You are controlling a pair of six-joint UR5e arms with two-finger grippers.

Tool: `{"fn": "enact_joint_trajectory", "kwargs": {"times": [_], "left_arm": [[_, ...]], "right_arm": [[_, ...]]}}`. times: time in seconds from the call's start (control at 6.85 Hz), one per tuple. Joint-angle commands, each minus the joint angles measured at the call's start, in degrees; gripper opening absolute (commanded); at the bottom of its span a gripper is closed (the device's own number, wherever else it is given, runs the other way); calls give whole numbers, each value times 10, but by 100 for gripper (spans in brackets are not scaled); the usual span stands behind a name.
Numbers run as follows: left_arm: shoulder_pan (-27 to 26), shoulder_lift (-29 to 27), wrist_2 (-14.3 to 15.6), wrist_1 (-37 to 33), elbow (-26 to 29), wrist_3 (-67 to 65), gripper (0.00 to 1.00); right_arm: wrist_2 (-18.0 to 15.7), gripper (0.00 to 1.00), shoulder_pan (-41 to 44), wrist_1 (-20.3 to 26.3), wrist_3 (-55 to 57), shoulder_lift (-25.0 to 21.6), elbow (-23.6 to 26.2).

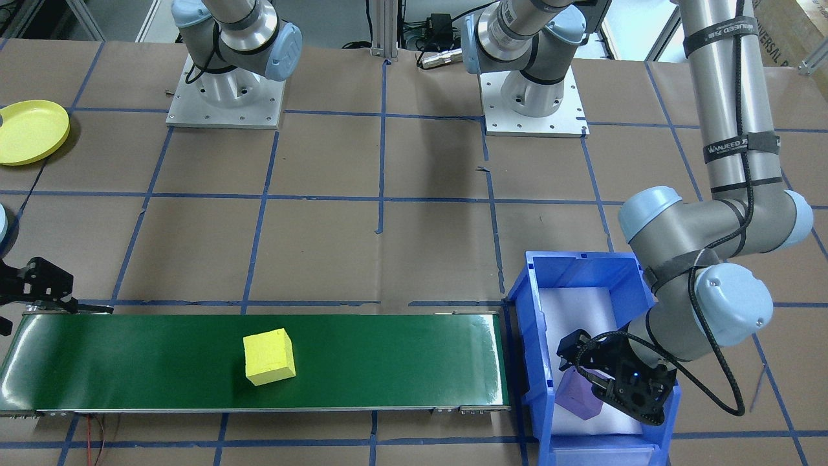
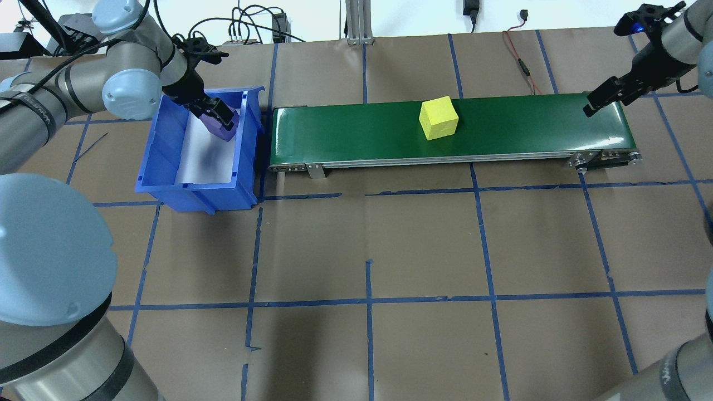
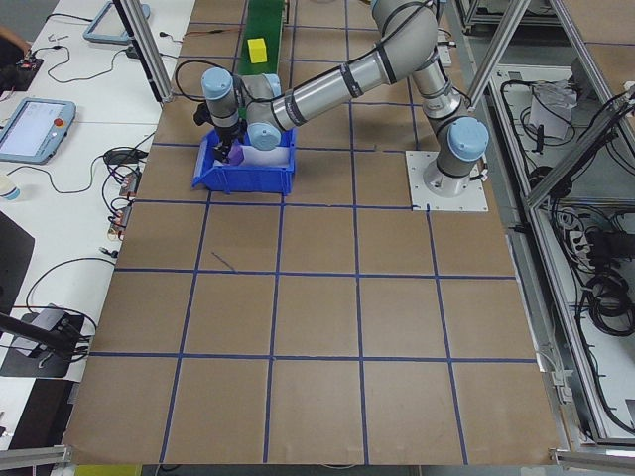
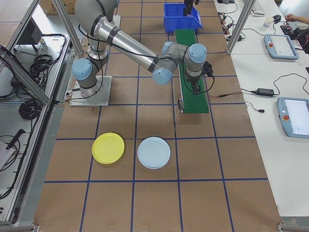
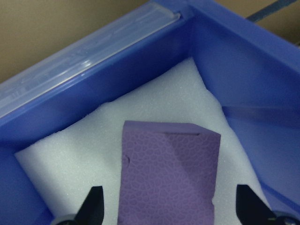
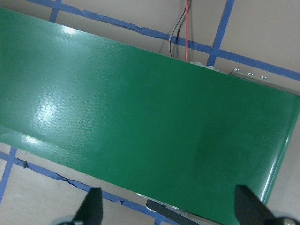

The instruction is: Move block left to right into plate

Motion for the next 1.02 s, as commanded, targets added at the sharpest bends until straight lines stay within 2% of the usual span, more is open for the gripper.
{"fn": "enact_joint_trajectory", "kwargs": {"times": [0.0,0.15,0.44,0.58,0.73,0.88], "left_arm": [[0,-1,1,4,-1,0,59],[0,2,1,6,6,-4,49],[-4,77,-1,-1,6,-48,47],[-13,125,0,-25,7,-75,47],[-31,166,-1,-36,7,-106,47],[-65,179,-1,-36,8,-155,47]], "right_arm": [[4,100,-1,-35,-1,4,-2],[7,100,-1,-35,0,6,-3],[9,100,-1,-35,1,15,-6],[14,100,-1,-35,1,18,-12],[14,100,-1,-35,1,19,-9],[22,100,-1,-35,1,19,-6]]}}
